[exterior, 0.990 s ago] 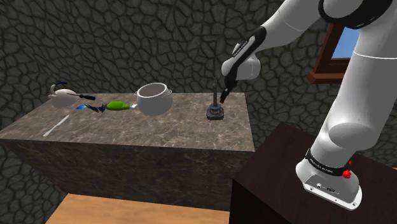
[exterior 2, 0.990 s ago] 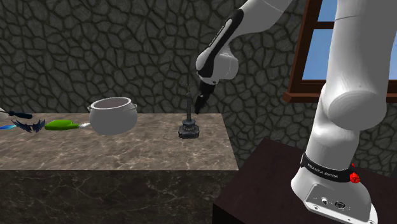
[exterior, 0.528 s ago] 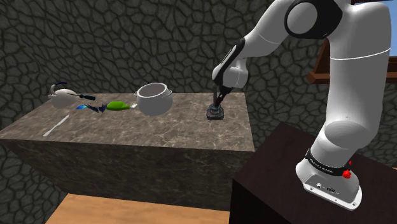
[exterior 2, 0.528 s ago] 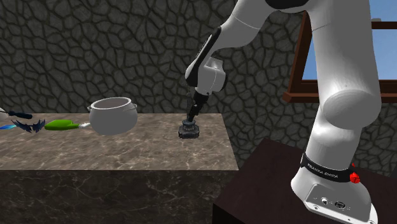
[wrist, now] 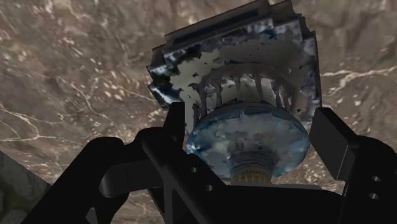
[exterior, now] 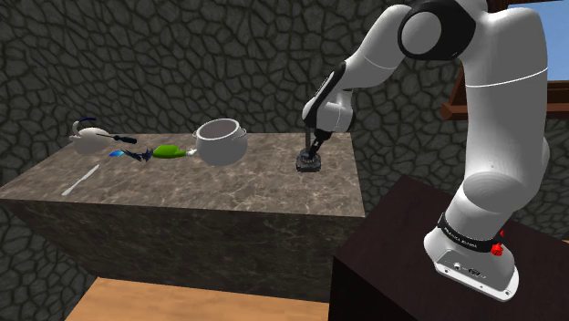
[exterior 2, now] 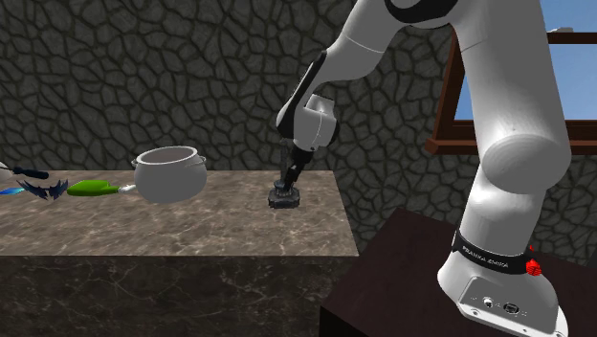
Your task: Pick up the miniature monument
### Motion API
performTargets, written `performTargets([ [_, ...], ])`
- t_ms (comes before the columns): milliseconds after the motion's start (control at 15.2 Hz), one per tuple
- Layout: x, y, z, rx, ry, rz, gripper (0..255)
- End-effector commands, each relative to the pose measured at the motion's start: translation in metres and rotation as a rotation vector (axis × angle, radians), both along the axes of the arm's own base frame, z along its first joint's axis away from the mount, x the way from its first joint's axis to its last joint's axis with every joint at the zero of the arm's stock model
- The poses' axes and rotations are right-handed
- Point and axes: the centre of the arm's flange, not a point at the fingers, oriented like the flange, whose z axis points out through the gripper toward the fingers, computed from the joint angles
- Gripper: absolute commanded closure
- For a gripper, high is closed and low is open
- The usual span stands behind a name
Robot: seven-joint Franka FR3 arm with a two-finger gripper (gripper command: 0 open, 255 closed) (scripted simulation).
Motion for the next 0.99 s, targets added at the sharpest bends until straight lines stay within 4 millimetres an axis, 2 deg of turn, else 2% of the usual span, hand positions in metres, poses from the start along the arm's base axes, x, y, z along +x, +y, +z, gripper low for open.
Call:
performTargets([
  [0, 0.0, 0.001, -0.001, 0.0, 0.001, 0.0, 255],
  [462, 0.0, 0.0, -0.001, 0.0, 0.001, 0.0, 255],
  [924, 0.0, 0.0, 0.036, 0.0, 0.001, 0.0, 255],
])
